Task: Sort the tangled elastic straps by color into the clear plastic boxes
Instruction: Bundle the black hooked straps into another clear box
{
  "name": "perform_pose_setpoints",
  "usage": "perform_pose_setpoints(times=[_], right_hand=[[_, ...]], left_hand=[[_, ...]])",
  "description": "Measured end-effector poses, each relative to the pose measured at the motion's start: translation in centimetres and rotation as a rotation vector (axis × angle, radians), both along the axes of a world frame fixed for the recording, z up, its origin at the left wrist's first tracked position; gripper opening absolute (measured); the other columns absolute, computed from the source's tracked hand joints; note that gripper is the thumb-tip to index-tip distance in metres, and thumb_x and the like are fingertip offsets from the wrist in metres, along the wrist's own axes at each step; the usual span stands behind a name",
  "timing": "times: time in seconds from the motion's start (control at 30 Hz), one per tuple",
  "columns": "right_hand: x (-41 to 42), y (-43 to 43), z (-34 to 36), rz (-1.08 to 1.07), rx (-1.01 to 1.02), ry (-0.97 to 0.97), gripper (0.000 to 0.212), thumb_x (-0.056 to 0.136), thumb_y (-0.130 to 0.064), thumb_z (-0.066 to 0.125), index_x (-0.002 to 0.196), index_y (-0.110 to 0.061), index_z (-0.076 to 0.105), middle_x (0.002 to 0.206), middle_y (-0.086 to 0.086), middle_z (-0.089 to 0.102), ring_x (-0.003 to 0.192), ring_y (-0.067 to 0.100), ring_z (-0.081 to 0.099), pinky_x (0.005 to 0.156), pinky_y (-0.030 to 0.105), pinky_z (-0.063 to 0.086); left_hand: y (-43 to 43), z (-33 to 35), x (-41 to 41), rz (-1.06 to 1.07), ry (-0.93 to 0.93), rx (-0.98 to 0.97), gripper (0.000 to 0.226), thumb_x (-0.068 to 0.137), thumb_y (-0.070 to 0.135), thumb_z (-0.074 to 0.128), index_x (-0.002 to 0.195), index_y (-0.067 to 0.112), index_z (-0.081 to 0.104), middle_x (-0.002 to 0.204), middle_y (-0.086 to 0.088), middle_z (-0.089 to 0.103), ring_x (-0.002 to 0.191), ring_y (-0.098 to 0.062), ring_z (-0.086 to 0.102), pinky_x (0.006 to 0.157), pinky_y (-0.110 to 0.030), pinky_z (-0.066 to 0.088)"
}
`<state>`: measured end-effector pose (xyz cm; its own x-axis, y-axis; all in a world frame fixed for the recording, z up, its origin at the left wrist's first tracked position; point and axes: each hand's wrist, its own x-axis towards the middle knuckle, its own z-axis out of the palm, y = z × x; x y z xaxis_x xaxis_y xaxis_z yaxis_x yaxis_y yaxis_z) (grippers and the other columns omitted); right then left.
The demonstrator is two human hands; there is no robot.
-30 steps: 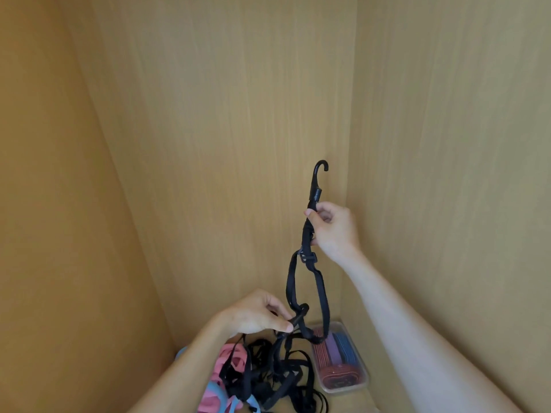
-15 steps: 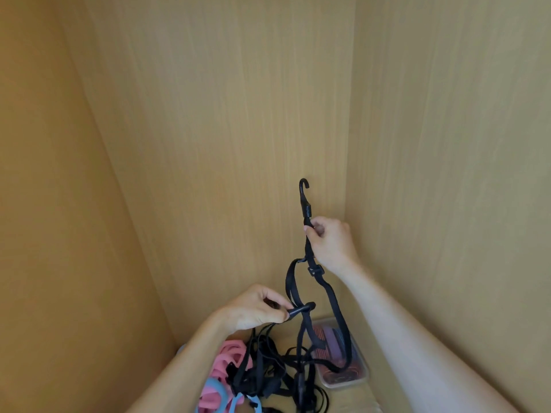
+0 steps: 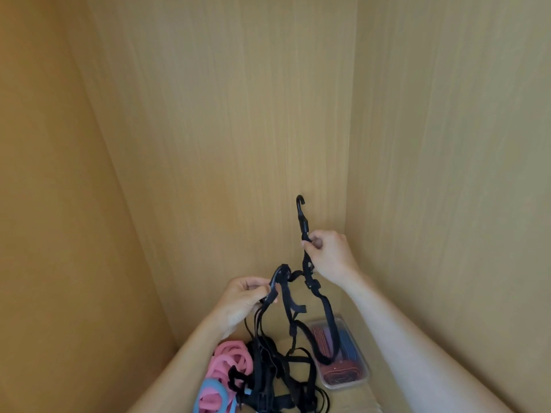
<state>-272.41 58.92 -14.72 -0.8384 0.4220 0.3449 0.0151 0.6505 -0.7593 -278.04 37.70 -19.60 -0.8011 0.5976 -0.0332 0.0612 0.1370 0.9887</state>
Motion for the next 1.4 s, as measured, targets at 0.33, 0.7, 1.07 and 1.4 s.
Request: perform_pose_setpoints(times=[0.33,0.7,1.07,1.4], right_hand=[[0.4,-0.1,0.8,0.001,-0.058,-0.019,0.013,0.100,-0.027,0.062,0.103,-0.016,0.069,0.092,0.014,0.070,0.075,0.026,0.071,0.070,0.040,0.062],[0.9,0.5,0.0,-0.027,-0.121,-0.051,0.007,0.100,-0.025,0.062,0.095,-0.021,0.066,0.091,0.010,0.067,0.097,0.034,0.065,0.081,0.044,0.060],[1.9,0.3,6.0,0.061,-0.451,0.175,0.019,0.101,-0.020,0.061,0.103,-0.003,0.069,0.098,0.000,0.068,0.074,0.009,0.071,0.055,0.025,0.060],[2.1,-1.1,12.5,0.188,-0.500,0.334,0.016,0.102,-0.018,0.059,0.102,-0.009,0.072,0.094,0.009,0.076,0.086,0.014,0.075,0.061,0.029,0.061]], left_hand=[[-0.2,-0.7,-0.8,0.125,0.029,-0.028,0.019,0.095,0.009,0.058,0.096,0.009,0.077,0.091,-0.006,0.078,0.085,-0.013,0.074,0.071,-0.009,0.050],[0.3,-0.4,-1.6,0.222,-0.013,0.012,0.033,0.101,0.005,0.032,0.092,0.007,0.064,0.064,-0.005,0.060,0.058,-0.016,0.051,0.061,-0.023,0.045],[-0.1,-4.3,-2.3,0.119,0.199,-0.420,0.033,0.087,0.005,0.061,0.112,0.025,0.058,0.112,0.004,0.057,0.105,-0.010,0.055,0.089,-0.023,0.046],[4.5,-3.3,0.0,-0.122,0.163,-0.350,0.075,0.071,0.027,0.088,0.133,0.030,0.047,0.133,0.011,0.054,0.128,-0.007,0.047,0.107,-0.026,0.036]])
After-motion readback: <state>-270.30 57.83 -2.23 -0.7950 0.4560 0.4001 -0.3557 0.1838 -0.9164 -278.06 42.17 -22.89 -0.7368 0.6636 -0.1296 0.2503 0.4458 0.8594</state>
